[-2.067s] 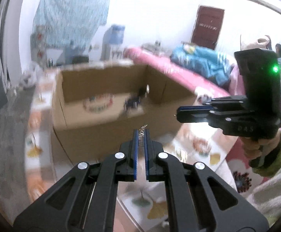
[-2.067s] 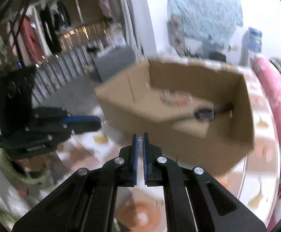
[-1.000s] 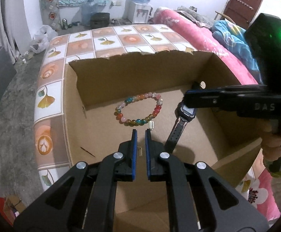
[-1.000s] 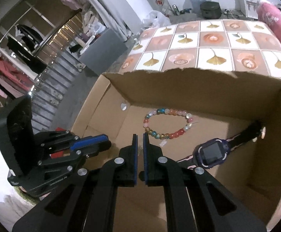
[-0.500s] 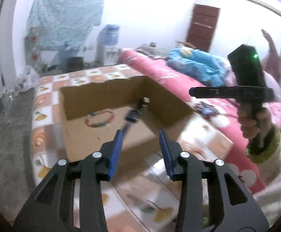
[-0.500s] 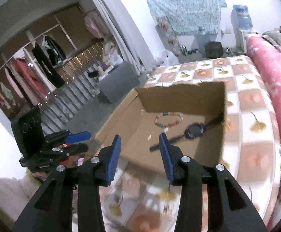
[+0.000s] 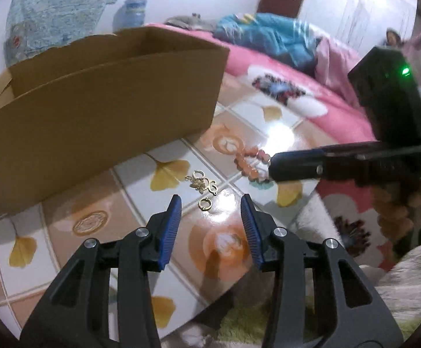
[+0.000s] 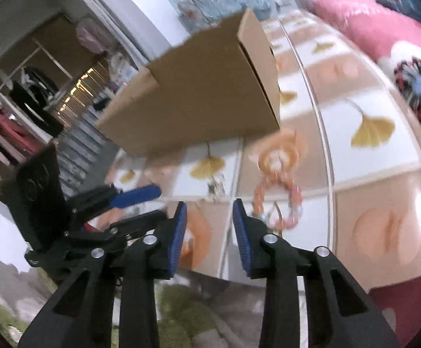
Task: Organize jewelry
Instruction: 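Move both tools back over the gold earrings and pink bracelet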
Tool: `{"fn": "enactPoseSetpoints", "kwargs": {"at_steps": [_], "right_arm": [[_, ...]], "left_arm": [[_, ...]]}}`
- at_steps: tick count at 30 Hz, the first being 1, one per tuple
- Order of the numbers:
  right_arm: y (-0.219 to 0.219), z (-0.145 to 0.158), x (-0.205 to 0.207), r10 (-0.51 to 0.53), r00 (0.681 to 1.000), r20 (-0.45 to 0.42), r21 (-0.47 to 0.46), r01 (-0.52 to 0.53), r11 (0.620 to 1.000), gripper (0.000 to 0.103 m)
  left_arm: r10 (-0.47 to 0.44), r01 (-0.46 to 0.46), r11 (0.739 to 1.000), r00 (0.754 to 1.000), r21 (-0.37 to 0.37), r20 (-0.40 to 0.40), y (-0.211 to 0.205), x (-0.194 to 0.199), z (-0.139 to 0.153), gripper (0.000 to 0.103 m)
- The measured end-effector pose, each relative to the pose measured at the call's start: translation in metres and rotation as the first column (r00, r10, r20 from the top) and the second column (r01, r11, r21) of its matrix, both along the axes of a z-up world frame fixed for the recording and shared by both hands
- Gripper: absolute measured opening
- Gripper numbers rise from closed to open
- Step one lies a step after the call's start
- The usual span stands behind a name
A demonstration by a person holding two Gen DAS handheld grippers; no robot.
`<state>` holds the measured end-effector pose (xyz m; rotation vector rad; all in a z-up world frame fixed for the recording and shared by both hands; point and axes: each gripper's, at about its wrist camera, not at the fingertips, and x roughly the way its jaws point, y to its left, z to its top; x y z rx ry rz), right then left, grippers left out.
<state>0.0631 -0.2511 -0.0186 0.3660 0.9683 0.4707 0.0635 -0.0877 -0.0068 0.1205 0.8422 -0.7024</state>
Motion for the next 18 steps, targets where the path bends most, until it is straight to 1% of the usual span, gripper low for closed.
{"fn": "enactPoseSetpoints", "kwargs": {"at_steps": [1,2,3,5,8,10,18], "right_arm": [[0.002,-0.004,0.0,0.001,1.0,-0.003,-0.006,-0.001,1.0,0.03],[0.004,-0.006,0.0,0.004,1.0,-0.002,-0.016,-0.004,1.0,0.03],[0.005,-0.008,-0.001,0.004,1.0,0.001,-0.025,-0.004,1.0,0.03],[0.006,-0.012,-0.001,0.008,1.0,0.001,-0.039,-0.008,0.999,0.029],[0.009,-0.014,-0.002,0.013,1.0,0.004,-0.043,-0.013,0.999,0.029],[0.009,-0.013,-0.004,0.015,1.0,0.009,-0.048,-0.014,0.999,0.029],[0.008,-0.017,-0.002,0.009,1.0,0.008,-0.048,-0.008,0.999,0.029]], "left_arm": [[0.002,-0.003,0.999,1.0,0.033,0.012,-0.006,0.001,-0.003,0.04],[0.007,-0.009,0.999,1.0,0.054,0.021,-0.01,0.002,-0.005,0.036],[0.013,-0.015,0.998,1.0,0.067,0.021,-0.012,0.003,-0.007,0.034],[0.026,-0.026,0.995,1.0,0.1,0.01,-0.016,0.008,-0.014,0.026],[0.032,-0.031,0.993,0.999,0.115,-0.014,-0.017,0.013,-0.021,0.02],[0.029,-0.026,0.992,0.999,0.121,-0.025,-0.018,0.013,-0.023,0.02],[0.015,-0.015,0.988,1.0,0.153,0.001,-0.028,0.013,-0.025,0.02]]}}
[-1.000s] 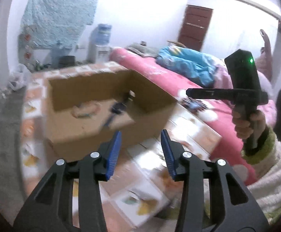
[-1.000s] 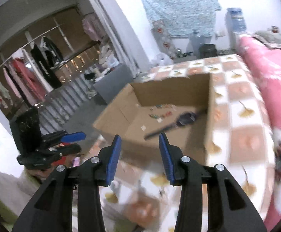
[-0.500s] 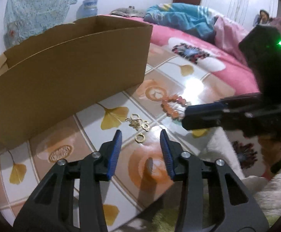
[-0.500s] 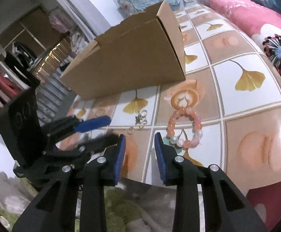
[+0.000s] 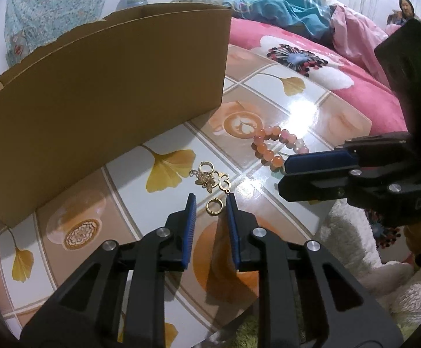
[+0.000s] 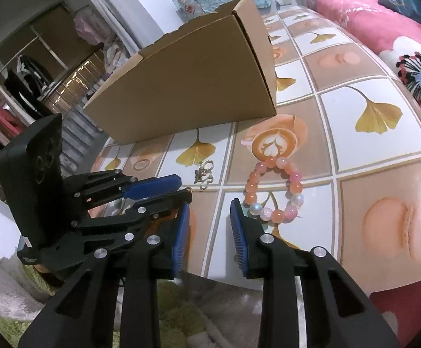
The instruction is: Organize jewelry
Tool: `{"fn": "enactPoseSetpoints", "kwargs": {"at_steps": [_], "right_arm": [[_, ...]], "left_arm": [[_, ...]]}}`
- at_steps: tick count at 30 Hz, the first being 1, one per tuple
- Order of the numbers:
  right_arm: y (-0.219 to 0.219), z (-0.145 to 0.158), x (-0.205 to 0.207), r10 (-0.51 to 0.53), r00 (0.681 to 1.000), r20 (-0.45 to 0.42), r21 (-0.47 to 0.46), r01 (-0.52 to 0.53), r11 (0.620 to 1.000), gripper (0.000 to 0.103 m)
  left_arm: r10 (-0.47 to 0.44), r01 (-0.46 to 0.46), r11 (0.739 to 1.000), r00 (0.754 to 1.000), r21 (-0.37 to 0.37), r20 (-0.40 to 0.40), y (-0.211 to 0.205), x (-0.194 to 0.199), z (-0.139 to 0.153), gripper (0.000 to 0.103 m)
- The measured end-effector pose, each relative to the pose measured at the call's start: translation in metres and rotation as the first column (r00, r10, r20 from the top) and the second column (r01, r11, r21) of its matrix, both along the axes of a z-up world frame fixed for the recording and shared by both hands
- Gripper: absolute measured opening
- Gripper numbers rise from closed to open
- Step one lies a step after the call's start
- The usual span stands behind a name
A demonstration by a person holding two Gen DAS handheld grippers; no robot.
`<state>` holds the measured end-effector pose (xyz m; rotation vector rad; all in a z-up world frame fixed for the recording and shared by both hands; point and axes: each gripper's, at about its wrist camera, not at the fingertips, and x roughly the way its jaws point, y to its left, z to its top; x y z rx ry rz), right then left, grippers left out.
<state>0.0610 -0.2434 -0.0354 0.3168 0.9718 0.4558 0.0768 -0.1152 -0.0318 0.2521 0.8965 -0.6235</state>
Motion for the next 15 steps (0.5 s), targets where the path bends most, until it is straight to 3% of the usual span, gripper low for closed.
{"fn": "enactPoseSetpoints", "kwargs": {"at_steps": [4,15], "right_arm": [[-0.001,0.0,0.0,-0.009,1.0,-0.001,0.0,0.009,1.0,0.029],[0.005,0.008,0.003,0.005,0.999,0.042,-0.044,-0.003,0.999,0.029]], "left_arm": [[-0.011,0.01,0.999,0.999,0.03,0.032,-0.007,0.0,0.0,0.01],[0.009,-0.009,1.0,1.0,0.008,0.028,0.006,0.002,0.0,0.009]]}}
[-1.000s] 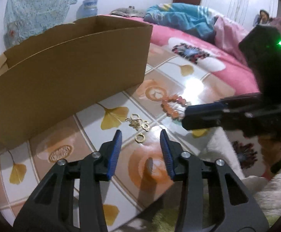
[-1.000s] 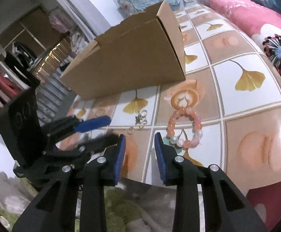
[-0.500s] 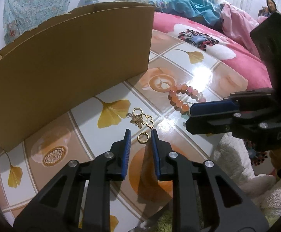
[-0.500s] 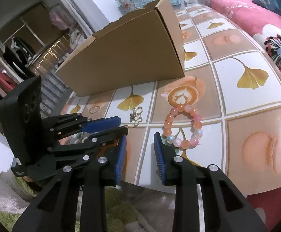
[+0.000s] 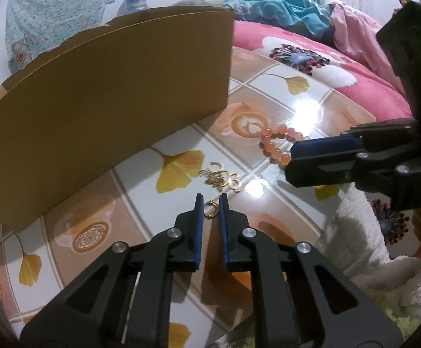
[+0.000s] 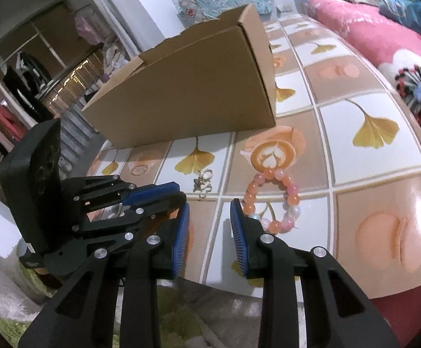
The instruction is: Organize jewelry
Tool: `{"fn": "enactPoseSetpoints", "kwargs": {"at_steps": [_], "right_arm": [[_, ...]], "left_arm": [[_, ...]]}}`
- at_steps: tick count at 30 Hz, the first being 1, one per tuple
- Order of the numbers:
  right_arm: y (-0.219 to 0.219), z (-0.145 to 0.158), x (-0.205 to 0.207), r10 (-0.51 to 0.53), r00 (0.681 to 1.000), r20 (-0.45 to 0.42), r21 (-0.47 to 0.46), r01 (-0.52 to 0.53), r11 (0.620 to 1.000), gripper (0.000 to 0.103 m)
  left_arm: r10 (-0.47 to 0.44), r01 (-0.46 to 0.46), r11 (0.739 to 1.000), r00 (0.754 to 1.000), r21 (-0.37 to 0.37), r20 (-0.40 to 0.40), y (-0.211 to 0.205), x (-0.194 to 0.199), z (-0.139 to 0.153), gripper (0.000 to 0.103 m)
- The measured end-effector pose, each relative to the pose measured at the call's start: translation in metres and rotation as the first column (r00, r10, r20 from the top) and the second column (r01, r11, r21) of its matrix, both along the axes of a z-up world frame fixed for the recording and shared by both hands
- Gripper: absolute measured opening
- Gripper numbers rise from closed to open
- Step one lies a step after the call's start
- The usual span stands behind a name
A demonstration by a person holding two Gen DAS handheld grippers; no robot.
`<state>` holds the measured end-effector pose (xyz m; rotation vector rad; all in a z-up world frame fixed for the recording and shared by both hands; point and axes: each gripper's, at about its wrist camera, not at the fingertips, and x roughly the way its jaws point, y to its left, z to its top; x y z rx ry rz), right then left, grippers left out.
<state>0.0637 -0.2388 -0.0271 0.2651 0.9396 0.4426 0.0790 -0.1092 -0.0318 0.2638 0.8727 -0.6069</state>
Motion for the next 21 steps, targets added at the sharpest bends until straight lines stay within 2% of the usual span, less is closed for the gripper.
{"fn": "enactPoseSetpoints", "kwargs": {"at_steps": [2,6,13,17,21], "right_arm": [[0.008,0.002,0.001,0.021,1.0,0.021,-0.034,-0.02,0.999,0.029],[0.023,0.004,0.005,0.071,0.996,0.048,-0.104,-0.066,0.992,0.029],[0.043,-0.004,0.017,0.129,0.991,0.04,-0.218,-0.117,0.969,0.029],[0.048,-0.004,0.019,0.144,0.989,0.036,-0.238,-0.131,0.962,0.029],[0.052,-0.003,0.018,0.15,0.988,0.04,-0.238,-0.137,0.962,0.029]], "left_arm": [[0.017,-0.017,1.0,1.0,-0.006,0.001,0.007,0.001,0.001,0.004],[0.061,-0.061,0.998,0.998,-0.015,-0.005,0.024,0.006,0.0,0.004],[0.105,-0.105,0.994,0.994,-0.034,-0.013,0.041,0.011,0.0,0.004],[0.11,-0.112,0.991,0.994,-0.079,-0.026,0.05,0.012,0.001,0.005],[0.086,-0.085,0.99,0.996,-0.115,0.004,0.058,0.007,0.01,0.007]]}}
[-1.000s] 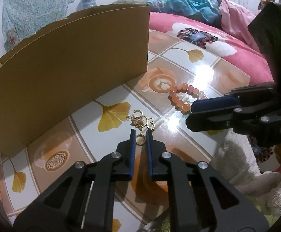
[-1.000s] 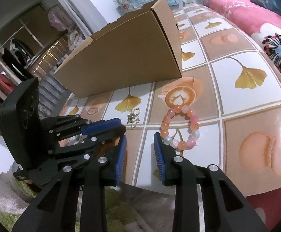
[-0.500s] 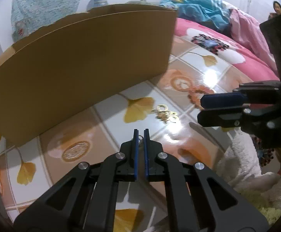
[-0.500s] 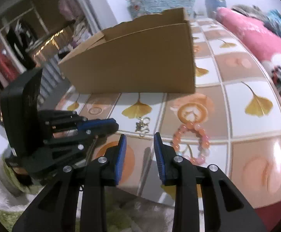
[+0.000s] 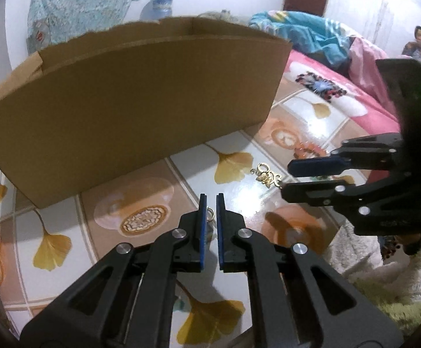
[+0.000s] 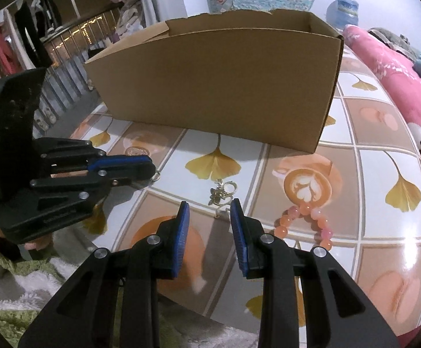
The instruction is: Organize jewelry
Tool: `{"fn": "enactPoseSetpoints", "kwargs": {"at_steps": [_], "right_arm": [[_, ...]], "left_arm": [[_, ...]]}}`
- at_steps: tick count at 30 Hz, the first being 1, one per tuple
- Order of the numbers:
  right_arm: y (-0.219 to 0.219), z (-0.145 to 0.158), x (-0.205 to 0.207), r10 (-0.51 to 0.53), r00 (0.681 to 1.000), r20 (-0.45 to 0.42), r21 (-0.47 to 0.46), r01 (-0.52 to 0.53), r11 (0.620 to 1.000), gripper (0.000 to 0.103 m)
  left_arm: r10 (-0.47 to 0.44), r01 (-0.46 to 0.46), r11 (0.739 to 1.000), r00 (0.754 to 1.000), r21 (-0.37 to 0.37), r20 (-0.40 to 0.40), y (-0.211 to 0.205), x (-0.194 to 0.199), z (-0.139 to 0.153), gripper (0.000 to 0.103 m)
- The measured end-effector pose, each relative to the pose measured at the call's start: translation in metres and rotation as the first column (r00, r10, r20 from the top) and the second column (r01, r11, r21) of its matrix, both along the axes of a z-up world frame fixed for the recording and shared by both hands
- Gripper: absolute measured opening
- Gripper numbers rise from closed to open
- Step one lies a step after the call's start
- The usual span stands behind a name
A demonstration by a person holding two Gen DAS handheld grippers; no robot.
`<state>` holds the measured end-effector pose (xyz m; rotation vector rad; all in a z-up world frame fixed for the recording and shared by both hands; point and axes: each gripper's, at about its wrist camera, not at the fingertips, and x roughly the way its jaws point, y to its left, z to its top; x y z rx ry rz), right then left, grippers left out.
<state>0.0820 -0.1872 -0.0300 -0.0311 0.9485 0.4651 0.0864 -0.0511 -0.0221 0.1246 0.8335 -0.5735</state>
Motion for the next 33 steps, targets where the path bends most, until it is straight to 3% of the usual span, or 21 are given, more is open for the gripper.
{"fn": "enactPoseSetpoints", "kwargs": {"at_steps": [11,30,33], "right_arm": [[-0.003,-0.003,-0.001,-0.021,0.999,-0.024,0.03,0.022,0.999,0.029],[-0.012,-0.003,-0.004,-0.044,0.998,-0.038,0.068,0.046,0.997,0.029],[-0.013,-0.004,-0.003,-0.041,0.998,-0.045,0.078,0.045,0.996,0.029]], "left_arm": [[0.049,-0.052,0.988,0.999,0.147,0.02,0.004,-0.001,-0.008,0.011],[-0.023,0.02,0.994,0.999,0.104,0.029,-0.016,-0.007,-0.007,0.011],[-0.056,0.05,0.992,0.997,0.113,0.048,-0.015,-0.008,-0.005,0.029]]}}
